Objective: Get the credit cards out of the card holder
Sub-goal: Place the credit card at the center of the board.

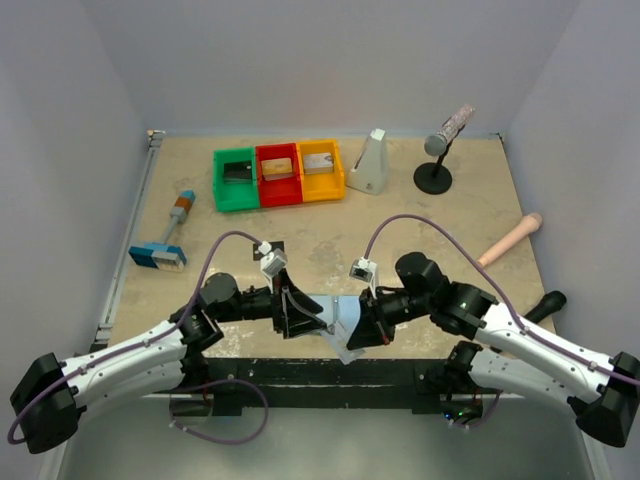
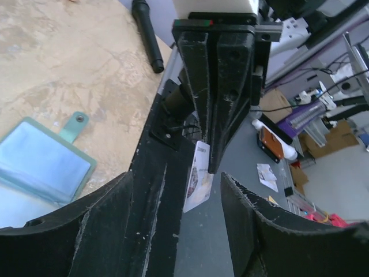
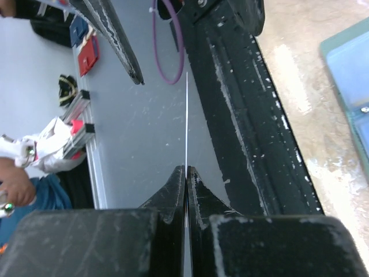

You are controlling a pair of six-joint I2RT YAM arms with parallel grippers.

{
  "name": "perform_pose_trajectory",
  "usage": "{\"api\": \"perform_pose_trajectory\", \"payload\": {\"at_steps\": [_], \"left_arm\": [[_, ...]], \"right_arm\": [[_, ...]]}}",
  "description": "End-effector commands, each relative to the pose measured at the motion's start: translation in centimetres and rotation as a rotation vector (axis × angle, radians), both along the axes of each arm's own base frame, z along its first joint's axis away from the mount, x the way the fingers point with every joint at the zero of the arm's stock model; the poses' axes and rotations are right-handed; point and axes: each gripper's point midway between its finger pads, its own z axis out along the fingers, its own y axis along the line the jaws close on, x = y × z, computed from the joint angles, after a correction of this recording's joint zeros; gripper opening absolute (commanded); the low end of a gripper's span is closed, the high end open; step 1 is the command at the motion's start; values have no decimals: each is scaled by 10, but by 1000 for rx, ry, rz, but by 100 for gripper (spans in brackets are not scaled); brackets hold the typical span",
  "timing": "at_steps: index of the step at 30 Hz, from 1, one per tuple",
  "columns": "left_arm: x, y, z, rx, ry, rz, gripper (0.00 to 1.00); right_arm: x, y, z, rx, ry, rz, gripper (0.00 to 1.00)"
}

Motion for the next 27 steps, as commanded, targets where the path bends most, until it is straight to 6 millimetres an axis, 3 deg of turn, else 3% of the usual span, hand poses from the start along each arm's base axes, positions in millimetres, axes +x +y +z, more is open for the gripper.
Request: {"api": "perform_pose_trajectory", "payload": {"at_steps": [1,6,15,22,27], "left_arm": [[-19,-2,22,-95,-61,-123,65],[-19,-4,17,-79,-39,-127,63],[2,5,5,-115,33,47,71],[-1,-1,16,-150,51,11,73],[0,-8,19,-165,84,-16,68]], "right_arm": [[-7,8,25,94,-43,89,0],[-1,8,25,92,-71,62,0],[40,7,31,165,-174,-236,0],[43,18,39,204,-157,-264,0],[44,25,41,194,-157,-266,0]]}}
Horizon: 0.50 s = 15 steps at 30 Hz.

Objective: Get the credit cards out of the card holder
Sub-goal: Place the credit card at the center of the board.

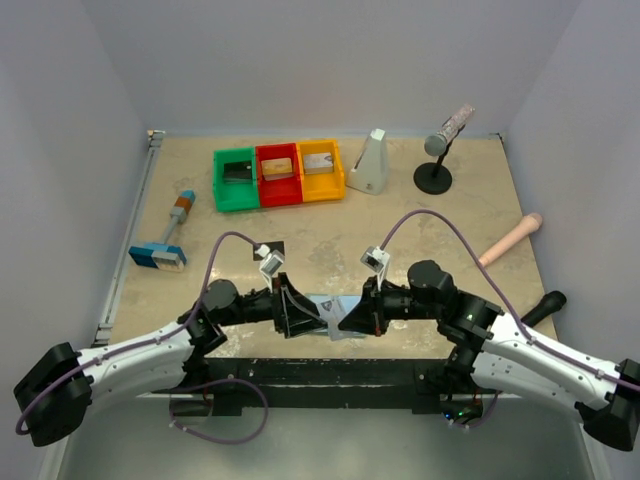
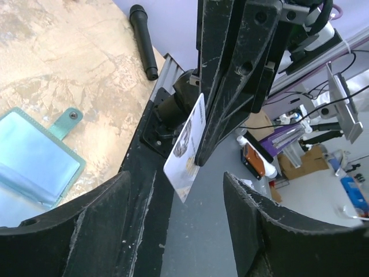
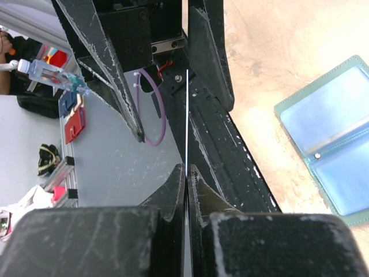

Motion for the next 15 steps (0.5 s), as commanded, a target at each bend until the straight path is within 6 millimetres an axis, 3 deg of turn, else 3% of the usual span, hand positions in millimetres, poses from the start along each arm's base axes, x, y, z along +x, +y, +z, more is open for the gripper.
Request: {"api": "perform_pose_trajectory", "payload": {"at_steps": [1,8,15], "left_arm": [[0,-8,30,-96,-22,-28,67],[1,-6,24,-104,-9,-15,60],[-2,-5,28,-120,-22,-28,28]], "right_arm": [[10,11,24,64,-41,-36,0],[9,16,24,92,-29,-40,0],[6,17,25,87,-30,-28,0]]}}
